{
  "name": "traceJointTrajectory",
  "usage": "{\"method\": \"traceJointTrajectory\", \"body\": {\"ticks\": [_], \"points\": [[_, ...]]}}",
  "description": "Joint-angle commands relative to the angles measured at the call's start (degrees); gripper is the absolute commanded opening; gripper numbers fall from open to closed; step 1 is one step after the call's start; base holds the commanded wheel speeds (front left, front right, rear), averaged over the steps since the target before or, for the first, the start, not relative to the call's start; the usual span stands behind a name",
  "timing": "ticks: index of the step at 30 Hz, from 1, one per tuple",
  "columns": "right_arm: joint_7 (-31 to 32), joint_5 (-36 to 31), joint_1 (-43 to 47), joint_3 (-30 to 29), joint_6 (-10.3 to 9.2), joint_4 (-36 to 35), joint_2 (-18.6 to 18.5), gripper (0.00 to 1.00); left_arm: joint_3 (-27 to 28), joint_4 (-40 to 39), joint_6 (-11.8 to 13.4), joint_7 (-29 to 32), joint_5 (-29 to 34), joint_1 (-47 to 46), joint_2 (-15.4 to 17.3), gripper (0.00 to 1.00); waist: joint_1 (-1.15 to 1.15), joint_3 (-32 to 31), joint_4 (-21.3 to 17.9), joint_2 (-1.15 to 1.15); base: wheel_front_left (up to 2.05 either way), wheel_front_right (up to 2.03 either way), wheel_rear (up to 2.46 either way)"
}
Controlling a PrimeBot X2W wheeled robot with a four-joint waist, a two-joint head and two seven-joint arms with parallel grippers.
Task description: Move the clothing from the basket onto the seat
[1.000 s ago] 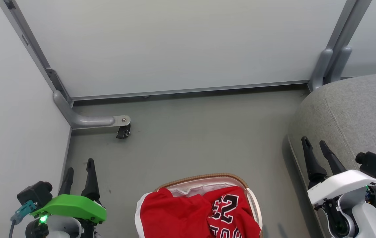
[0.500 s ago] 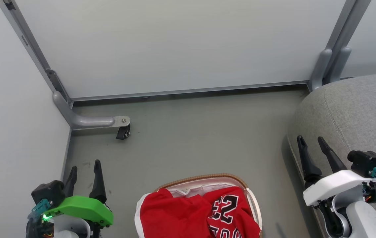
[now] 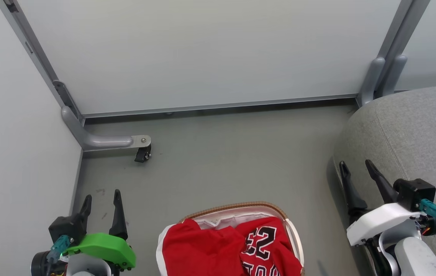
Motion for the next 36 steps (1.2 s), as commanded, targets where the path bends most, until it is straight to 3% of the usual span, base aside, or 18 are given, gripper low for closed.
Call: {"method": "traceJointTrajectory", "body": {"ticks": [1, 25, 36], "points": [[-0.62, -1.70, 0.46, -0.04, 0.01, -0.12, -0.03, 1.00, 0.01, -0.31, 0.31, -0.48, 1.59, 0.10, -0.14, 1.00, 0.00, -0.08, 0.02, 0.00, 0.00, 0.00, 0.00], [-3.36, -12.32, 1.49, -1.19, 0.02, 0.49, 1.91, 1.00, 0.70, -0.23, 0.48, -3.27, 10.88, 2.47, -1.14, 1.00, 0.00, -0.13, -0.76, 0.00, 0.00, 0.00, 0.00], [-4.38, -16.53, -4.50, -0.59, 0.01, -3.03, 2.17, 1.00, -2.89, 0.63, -0.63, -4.33, 15.02, -4.03, -1.15, 1.00, 0.00, 10.32, -4.02, 0.00, 0.00, 0.00, 0.00]]}}
